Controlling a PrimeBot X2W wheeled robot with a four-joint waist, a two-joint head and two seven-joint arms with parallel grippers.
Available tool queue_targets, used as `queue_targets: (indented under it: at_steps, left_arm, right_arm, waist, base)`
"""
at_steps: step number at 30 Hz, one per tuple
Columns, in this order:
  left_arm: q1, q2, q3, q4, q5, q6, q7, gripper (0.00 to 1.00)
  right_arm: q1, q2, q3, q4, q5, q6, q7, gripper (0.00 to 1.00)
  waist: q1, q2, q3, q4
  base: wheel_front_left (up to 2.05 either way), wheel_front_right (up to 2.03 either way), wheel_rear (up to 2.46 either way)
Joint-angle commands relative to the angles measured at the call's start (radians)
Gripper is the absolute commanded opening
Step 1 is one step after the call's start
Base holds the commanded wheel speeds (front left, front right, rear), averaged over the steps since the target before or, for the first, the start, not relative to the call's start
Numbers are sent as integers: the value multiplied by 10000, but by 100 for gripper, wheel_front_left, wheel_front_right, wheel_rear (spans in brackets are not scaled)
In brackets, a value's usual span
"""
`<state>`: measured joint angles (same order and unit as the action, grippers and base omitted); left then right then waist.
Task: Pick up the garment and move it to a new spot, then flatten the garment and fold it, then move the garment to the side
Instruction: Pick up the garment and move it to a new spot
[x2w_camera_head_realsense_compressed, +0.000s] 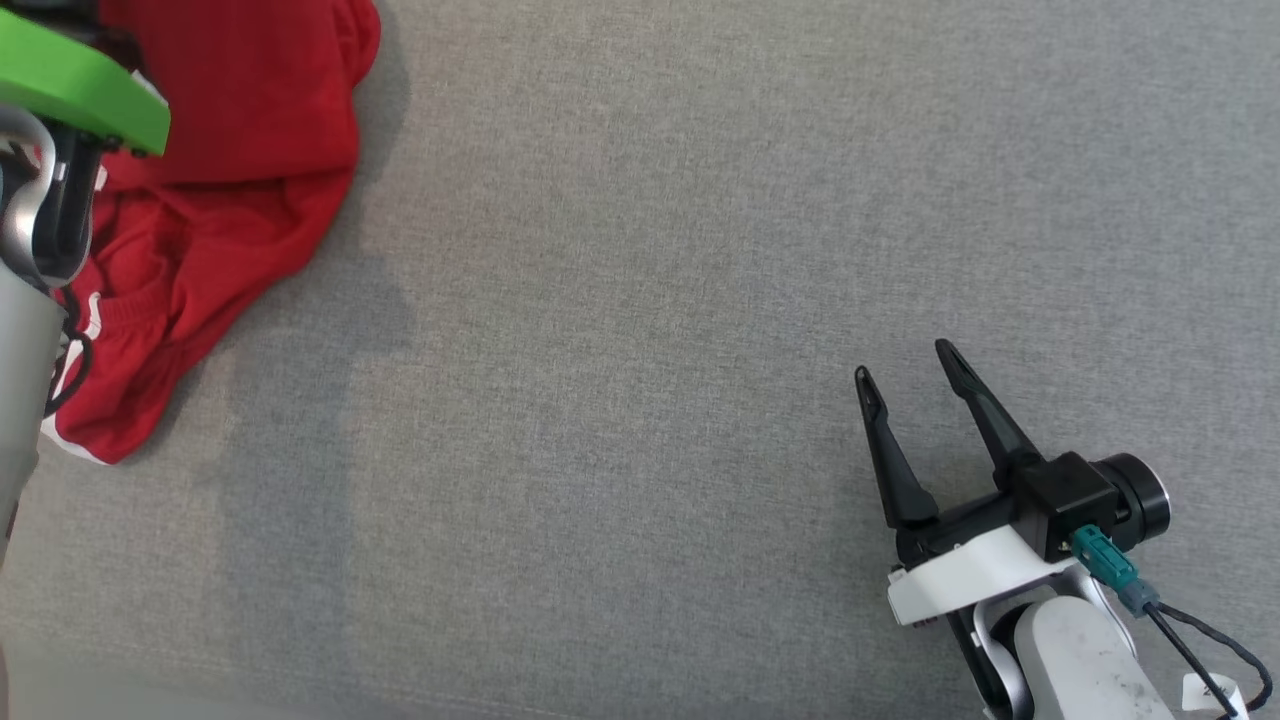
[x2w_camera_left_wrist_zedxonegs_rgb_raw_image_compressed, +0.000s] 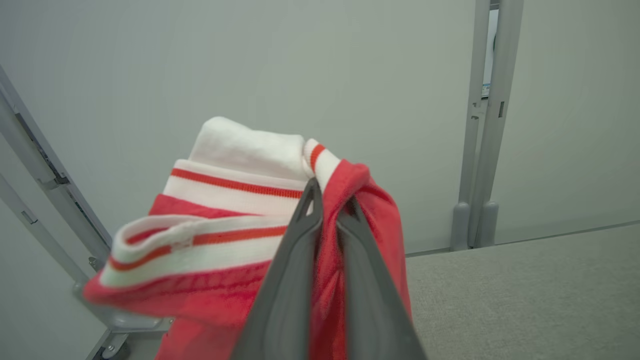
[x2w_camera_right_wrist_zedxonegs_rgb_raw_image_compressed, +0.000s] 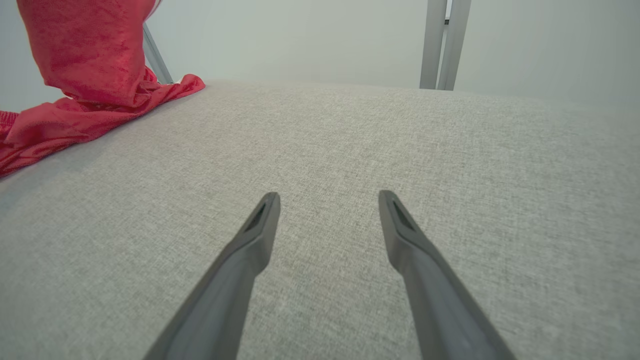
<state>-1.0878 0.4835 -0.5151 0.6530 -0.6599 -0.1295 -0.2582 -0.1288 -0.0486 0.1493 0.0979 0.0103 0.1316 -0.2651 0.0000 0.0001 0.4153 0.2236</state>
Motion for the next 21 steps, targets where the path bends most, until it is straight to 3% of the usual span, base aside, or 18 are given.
queue_targets:
  at_steps: [1,6,8,13,21]
  left_arm:
    - [-216,60,141,-477,340,-14,-91,0]
    - [105,-105,28,-2247,1002,-8,-70,0]
    - [287,-22,-401,-2984,982,-6,-71,0]
    - [426,9,-888,-3510,871,-5,-74,0]
    - [309,-403,-1821,-3815,617,-5,-76,0]
  right_arm:
    - [170,-33,36,49,179,-17,10,100]
    - [336,-30,291,98,582,-17,6,100]
    - [486,-33,352,71,859,-17,4,100]
    - [613,-25,504,73,1085,-15,3,100]
    - [581,-16,121,-155,1492,-15,4,100]
  waist:
    - [0,-1,-884,-405]
    - [0,-1,-1752,-1161]
    - [0,-1,-2217,-1832]
    - [0,-1,-2697,-3127]
    - [0,-1,-2675,-4905]
  base:
    - [0,0,0]
    - [0,0,0]
    - [0,0,0]
    - [0,0,0]
    - [0,0,0]
